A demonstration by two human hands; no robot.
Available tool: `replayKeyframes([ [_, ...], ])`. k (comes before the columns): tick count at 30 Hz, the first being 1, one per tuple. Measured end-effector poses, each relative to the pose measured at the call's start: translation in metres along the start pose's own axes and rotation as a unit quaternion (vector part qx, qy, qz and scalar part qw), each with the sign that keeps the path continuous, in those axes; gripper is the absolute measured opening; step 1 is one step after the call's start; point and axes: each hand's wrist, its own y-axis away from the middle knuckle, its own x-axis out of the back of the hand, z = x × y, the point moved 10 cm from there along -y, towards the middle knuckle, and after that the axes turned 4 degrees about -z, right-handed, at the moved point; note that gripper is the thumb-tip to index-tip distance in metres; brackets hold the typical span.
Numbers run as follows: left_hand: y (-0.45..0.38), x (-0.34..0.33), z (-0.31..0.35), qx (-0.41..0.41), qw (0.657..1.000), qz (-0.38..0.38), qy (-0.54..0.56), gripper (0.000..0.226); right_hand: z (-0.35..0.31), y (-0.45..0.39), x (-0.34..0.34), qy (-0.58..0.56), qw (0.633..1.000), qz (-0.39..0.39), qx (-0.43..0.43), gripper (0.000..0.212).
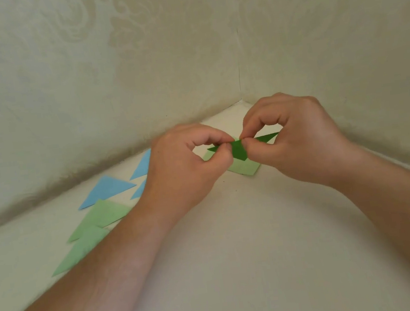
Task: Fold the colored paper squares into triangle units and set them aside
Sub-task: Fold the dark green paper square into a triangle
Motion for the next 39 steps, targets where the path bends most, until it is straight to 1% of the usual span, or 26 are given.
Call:
replayKeyframes([
  [5,0.001,0.003,-0.009,0.041,0.999,0.005,0.015,0.020,-0.002,0.000,0.004,0.003,1.000,0.012,0.004,0.008],
  [10,0.001,0.002,-0.009,0.044,0.999,0.004,0.009,0.021,-0.003,0.000,0.004,0.010,1.000,0.014,0.004,0.009],
  [13,0.001,0.006,-0.011,0.047,0.999,0.018,0.010,0.020,-0.002,0.000,0.008,0.016,0.999,0.027,0.004,0.010],
  [17,0.000,0.005,-0.014,0.052,0.998,0.018,0.009,0.021,-0.001,0.000,0.006,0.013,1.000,0.020,0.000,0.013],
  [22,0.000,0.008,-0.018,0.066,0.997,0.031,0.021,0.017,0.001,-0.001,0.010,0.014,0.999,0.029,-0.010,0.015],
  [26,-0.001,0.007,-0.018,0.062,0.998,0.023,0.016,0.017,0.002,0.000,0.008,0.014,0.999,0.026,-0.016,0.016],
  [31,-0.001,0.009,-0.023,0.074,0.995,0.036,0.052,0.012,0.007,-0.001,0.013,-0.007,0.999,0.033,-0.036,0.019],
  [36,-0.003,0.010,-0.020,0.058,0.996,0.046,0.054,0.023,0.006,0.000,0.010,-0.016,0.999,0.019,-0.045,0.021],
  [37,-0.004,0.010,-0.019,0.056,0.996,0.042,0.052,0.023,0.007,0.000,0.009,-0.012,0.999,0.015,-0.049,0.020],
  [39,-0.004,0.010,-0.016,0.045,0.998,0.036,0.036,0.022,0.009,0.000,0.006,-0.001,0.999,0.003,-0.050,0.010],
])
